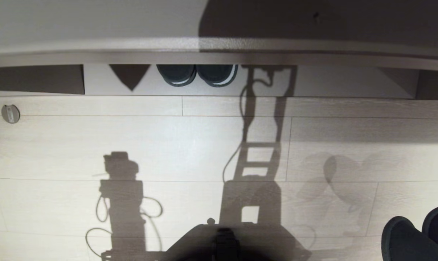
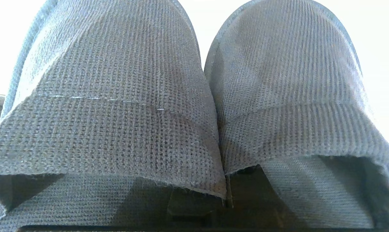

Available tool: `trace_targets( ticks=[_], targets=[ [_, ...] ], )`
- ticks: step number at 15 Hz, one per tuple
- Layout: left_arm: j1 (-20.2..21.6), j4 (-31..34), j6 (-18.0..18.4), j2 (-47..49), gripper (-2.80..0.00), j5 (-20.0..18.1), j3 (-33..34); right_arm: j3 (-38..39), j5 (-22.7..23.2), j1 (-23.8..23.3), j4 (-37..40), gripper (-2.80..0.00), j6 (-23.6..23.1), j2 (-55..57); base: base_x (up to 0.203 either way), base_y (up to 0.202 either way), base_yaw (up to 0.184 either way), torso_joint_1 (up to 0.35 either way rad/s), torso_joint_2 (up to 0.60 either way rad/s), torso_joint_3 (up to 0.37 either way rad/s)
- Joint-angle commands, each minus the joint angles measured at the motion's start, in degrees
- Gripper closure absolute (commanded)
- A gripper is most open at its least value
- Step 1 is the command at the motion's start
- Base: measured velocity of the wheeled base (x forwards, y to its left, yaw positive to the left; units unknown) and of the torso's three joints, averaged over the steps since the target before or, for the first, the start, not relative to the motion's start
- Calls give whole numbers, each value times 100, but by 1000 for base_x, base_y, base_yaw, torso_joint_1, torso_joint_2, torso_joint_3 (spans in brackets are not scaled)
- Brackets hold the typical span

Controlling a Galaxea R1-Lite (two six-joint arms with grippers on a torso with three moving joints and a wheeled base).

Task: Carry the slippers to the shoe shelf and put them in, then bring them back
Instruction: Place the slippers on the floor

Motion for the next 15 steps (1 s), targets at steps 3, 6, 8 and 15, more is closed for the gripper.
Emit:
trace_targets(
  ticks=[3,6,8,15],
  targets=[
    [0,7,-21,-2,0,3,9,22,-2,0,47,0,60,-13,0,0,0,2,4,136],
    [0,7,-21,-2,0,3,9,22,-2,9,38,0,25,-13,0,0,0,4,0,200],
    [0,7,-21,-2,0,3,9,22,-2,0,38,0,51,-13,0,0,0,2,2,203],
    [0,7,-30,-2,0,3,9,22,-2,0,56,0,245,-13,0,0,0,3,1,197]
  ],
)
